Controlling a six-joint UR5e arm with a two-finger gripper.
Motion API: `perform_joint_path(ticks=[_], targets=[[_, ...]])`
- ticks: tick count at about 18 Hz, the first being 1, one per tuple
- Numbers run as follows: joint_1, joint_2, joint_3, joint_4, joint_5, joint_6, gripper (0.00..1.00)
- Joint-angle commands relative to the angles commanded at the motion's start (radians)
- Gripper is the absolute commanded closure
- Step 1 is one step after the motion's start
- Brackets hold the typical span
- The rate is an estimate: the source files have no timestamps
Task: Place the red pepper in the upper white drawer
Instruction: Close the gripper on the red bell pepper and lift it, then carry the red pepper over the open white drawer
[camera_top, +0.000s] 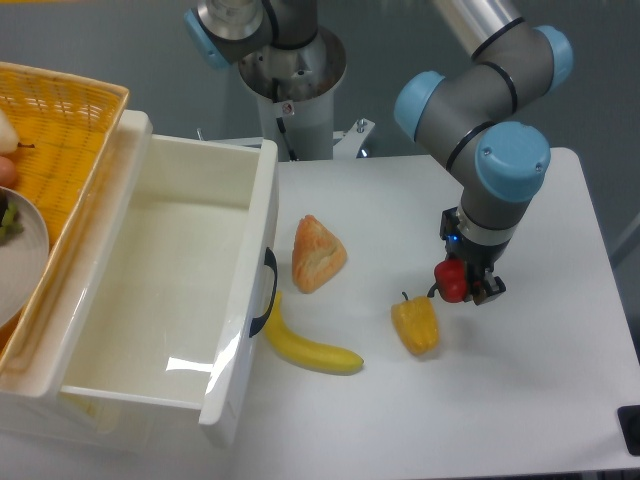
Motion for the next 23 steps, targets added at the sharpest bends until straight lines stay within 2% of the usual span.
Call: perform_joint_path(ticks=[2,5,9,13,23], targets=[[0.006,0.005,-0.015,0.002,-0.003,0.002,0.69],[0.006,0.005,0.005,0.002,0.000,-0.005,0.69],[0.000,0.041,0.011,-0.005,-0.008,-0.046,0.69],[-0.020,0.071,0.034,-0.003,-0.047,-0.178,0.69],[-0.126,0.198,0.041,0.000,-0.090,-0.442,0.69]])
